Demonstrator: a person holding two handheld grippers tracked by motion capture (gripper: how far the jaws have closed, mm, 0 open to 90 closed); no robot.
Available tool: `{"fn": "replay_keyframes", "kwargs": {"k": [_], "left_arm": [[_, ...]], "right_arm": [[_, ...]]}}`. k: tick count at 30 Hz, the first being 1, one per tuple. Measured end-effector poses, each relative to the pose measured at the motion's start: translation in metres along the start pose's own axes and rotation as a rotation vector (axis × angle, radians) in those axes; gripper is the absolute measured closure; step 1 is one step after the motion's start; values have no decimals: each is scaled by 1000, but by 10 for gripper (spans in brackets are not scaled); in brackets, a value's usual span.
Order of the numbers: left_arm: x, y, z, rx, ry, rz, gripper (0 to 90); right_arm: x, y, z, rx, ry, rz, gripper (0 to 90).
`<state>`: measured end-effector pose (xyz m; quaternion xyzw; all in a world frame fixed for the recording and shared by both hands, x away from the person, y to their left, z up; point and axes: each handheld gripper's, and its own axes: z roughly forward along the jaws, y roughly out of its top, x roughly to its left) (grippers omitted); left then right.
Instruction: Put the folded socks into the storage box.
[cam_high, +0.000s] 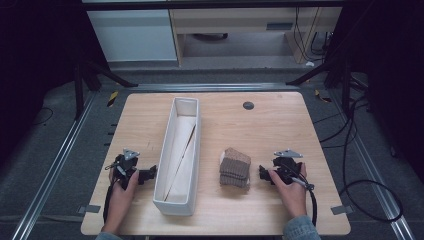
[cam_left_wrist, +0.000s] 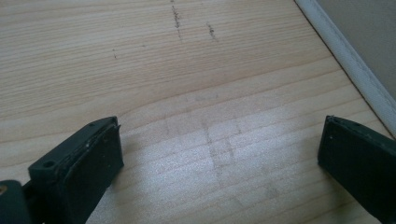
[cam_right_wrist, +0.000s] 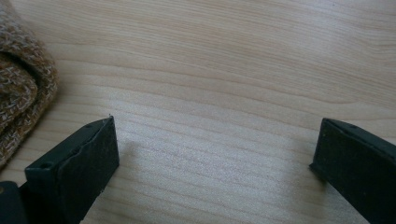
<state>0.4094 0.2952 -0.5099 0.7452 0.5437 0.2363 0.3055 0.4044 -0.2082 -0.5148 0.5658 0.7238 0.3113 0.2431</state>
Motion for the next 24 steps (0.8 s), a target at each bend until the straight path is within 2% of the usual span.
{"fn": "replay_keyframes", "kwargs": {"k": [12, 16, 18, 20, 24], "left_arm": [[0, 0, 0, 0, 1, 0, 0], [0, 0, 0, 0, 1, 0, 0], [0, 0, 0, 0, 1, 0, 0], [0, 0, 0, 0, 1, 0, 0], [0, 0, 0, 0, 1, 0, 0]], "right_arm": [[-1, -2, -2, -2, 6, -3, 8], [-1, -4, -5, -8, 6, -6, 47], [-1, -4, -8, -4, 14, -10, 79], [-1, -2, -16, -23, 3, -23, 87], [2, 0, -29, -58, 16, -21, 105]]}}
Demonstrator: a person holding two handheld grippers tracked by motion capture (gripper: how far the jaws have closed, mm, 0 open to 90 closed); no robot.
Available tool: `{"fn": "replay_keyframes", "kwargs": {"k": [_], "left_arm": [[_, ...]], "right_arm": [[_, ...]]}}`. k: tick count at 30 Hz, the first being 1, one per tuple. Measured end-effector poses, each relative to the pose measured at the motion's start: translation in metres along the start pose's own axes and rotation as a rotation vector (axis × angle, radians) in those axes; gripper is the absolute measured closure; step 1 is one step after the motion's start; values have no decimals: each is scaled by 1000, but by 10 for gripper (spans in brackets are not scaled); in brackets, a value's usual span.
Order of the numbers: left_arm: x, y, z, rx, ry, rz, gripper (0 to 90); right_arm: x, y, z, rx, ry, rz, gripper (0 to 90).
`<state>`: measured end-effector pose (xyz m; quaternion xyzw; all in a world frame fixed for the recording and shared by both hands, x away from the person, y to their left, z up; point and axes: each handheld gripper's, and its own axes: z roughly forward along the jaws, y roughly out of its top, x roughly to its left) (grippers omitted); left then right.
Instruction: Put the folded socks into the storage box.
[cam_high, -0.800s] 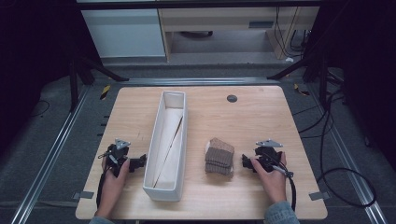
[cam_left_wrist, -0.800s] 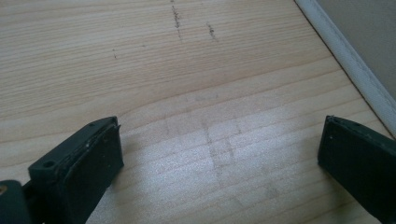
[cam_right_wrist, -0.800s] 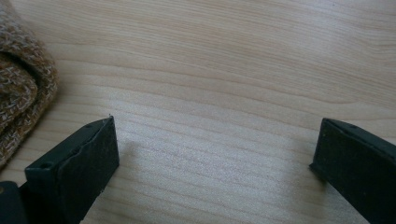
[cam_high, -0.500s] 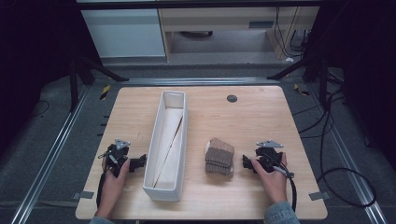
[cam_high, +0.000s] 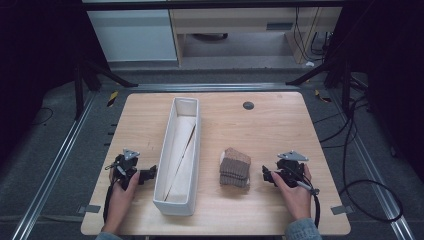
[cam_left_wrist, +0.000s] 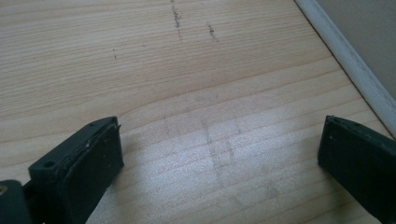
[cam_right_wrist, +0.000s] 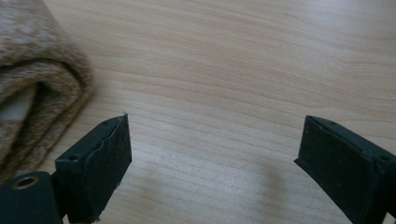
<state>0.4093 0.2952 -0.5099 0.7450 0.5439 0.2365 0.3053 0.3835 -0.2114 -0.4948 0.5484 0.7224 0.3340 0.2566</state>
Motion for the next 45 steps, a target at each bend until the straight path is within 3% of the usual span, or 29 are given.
{"fn": "replay_keyframes", "kwargs": {"k": [3, 13, 14, 16, 17, 18, 23, 25, 34, 39, 43, 45], "left_arm": [[0, 0, 0, 0, 0, 0, 0], [0, 0, 0, 0, 0, 0, 0], [0, 0, 0, 0, 0, 0, 0], [0, 0, 0, 0, 0, 0, 0], [0, 0, 0, 0, -1, 0, 0], [0, 0, 0, 0, -1, 0, 0], [0, 1, 0, 2, 1, -1, 0], [0, 1, 1, 1, -1, 0, 0], [0, 1, 1, 1, -2, 1, 0], [0, 1, 1, 1, -2, 0, 0], [0, 2, 2, 0, -3, 1, 0], [0, 2, 2, 0, -3, 1, 0]], "right_arm": [[5, 0, -9, -19, 9, -20, 114], [25, 16, -36, -48, 115, -115, 209], [30, 19, -41, -44, 150, -136, 208], [37, 23, -46, -34, 172, -169, 200], [44, 29, -50, -12, 194, -211, 178], [44, 29, -50, -12, 194, -211, 178], [61, 48, -60, 48, 228, -312, 128], [65, 56, -61, 82, 236, -359, 125], [76, 71, -55, 125, 311, -379, 172], [93, 77, -53, 145, 333, -468, 231], [101, 77, -50, 162, 354, -502, 272], [110, 75, -46, 184, 372, -547, 270]]}}
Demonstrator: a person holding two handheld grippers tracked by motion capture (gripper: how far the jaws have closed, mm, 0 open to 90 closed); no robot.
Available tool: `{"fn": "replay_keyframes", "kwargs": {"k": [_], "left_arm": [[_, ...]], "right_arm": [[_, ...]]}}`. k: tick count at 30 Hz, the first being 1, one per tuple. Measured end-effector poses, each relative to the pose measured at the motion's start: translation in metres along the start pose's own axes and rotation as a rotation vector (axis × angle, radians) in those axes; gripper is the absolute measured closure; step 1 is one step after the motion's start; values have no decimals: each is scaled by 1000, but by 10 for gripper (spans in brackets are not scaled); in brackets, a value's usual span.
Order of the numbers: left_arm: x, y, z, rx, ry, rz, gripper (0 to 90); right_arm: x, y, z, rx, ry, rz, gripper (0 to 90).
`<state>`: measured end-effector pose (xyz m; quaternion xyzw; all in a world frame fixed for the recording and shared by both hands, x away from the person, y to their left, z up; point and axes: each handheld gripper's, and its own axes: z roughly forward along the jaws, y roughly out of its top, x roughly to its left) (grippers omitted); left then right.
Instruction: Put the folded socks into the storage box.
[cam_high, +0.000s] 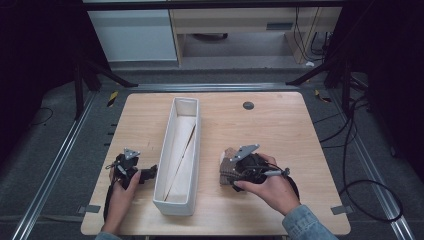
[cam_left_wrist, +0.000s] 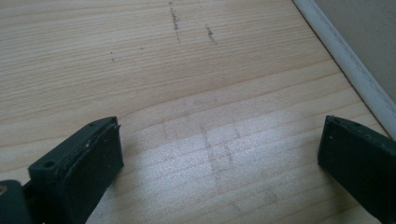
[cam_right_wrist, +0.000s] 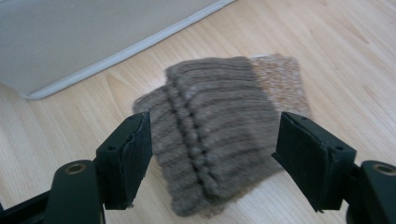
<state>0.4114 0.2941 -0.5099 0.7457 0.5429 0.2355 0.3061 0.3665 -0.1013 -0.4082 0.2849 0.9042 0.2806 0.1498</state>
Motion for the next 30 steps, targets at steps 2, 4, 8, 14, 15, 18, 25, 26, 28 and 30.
{"fn": "replay_keyframes", "kwargs": {"k": [2, 4, 8, 14, 15, 18, 25, 26, 28, 30], "left_arm": [[0, 0, 0, 0, 0, 0, 0], [0, 0, 0, 0, -1, 1, 0], [0, 0, 0, 0, -1, 2, 0], [0, 0, 0, 0, -2, 2, 0], [0, 0, 0, 0, -2, 3, 0], [0, 0, 0, 0, -2, 3, 0], [0, 0, 0, 0, -2, 3, 0], [0, 0, 0, 0, -2, 3, 0], [0, 0, 0, 0, -2, 3, 0], [0, 0, 0, 0, -2, 3, 0]], "right_arm": [[2, 1, 1, 2, 4, -7, 266], [5, 3, 2, 4, 10, -26, 237], [10, 6, 13, 35, 21, -62, 160], [13, 7, 25, 72, 14, -113, 111], [13, 7, 28, 78, 11, -119, 109], [13, 3, 36, 110, 0, -148, 101], [11, -7, 50, 156, -48, -218, 102], [12, -8, 51, 157, -53, -217, 103], [11, -10, 52, 159, -59, -237, 107], [10, -11, 53, 159, -68, -242, 129]]}}
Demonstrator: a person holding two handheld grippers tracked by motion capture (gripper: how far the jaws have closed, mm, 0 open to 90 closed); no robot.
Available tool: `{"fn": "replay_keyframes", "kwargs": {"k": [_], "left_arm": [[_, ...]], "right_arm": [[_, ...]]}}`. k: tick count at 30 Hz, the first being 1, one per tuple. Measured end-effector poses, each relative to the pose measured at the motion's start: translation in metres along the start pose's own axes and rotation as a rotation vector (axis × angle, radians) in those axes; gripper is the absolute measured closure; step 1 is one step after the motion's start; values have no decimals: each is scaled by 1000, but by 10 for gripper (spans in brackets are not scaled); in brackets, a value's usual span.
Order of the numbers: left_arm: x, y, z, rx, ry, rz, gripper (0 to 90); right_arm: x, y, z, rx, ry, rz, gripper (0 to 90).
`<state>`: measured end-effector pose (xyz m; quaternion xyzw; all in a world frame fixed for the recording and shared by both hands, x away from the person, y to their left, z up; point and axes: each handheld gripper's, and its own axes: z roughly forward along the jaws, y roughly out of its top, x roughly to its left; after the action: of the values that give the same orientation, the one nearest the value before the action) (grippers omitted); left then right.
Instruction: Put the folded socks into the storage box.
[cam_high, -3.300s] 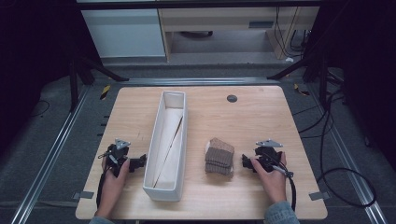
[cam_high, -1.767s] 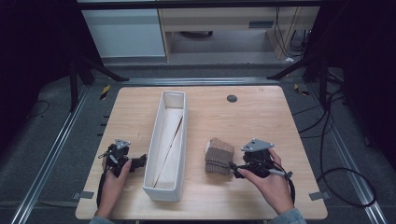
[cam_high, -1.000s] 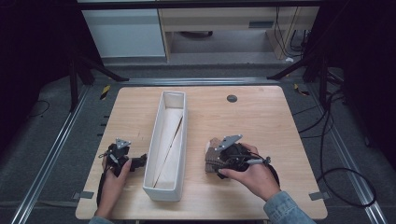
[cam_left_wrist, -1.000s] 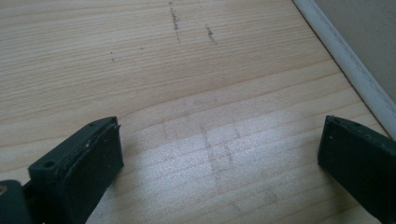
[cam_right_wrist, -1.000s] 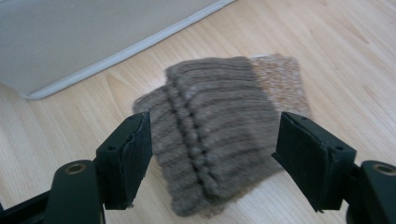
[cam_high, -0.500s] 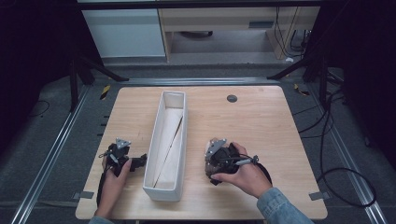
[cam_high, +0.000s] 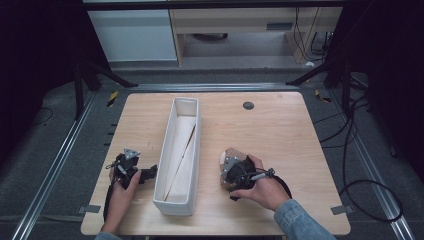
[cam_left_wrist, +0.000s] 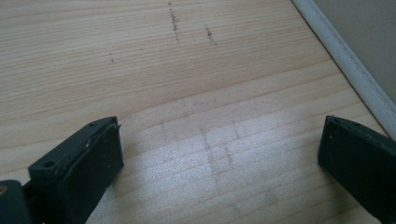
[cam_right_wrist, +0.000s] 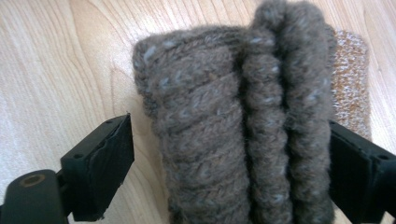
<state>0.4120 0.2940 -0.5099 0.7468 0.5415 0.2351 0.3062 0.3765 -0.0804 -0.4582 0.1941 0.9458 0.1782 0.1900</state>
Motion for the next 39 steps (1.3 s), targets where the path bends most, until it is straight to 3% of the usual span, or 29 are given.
{"fn": "replay_keyframes", "kwargs": {"k": [7, 12, 21, 27, 39], "left_arm": [[0, 0, 0, 0, 0, 0, 0], [0, 0, 0, 0, 0, 0, 0], [0, 0, 0, 0, -1, 1, 0], [0, 0, 0, 0, -2, 2, 0], [0, 0, 0, 0, -2, 2, 0]], "right_arm": [[-2, -1, -2, 4, -41, -19, 241], [-9, 3, -10, 9, -24, -1, 344], [-27, 10, -26, -24, -13, 39, 437], [-33, 15, -36, -44, 12, 58, 448], [-43, 34, -65, -102, 0, 58, 453]]}}
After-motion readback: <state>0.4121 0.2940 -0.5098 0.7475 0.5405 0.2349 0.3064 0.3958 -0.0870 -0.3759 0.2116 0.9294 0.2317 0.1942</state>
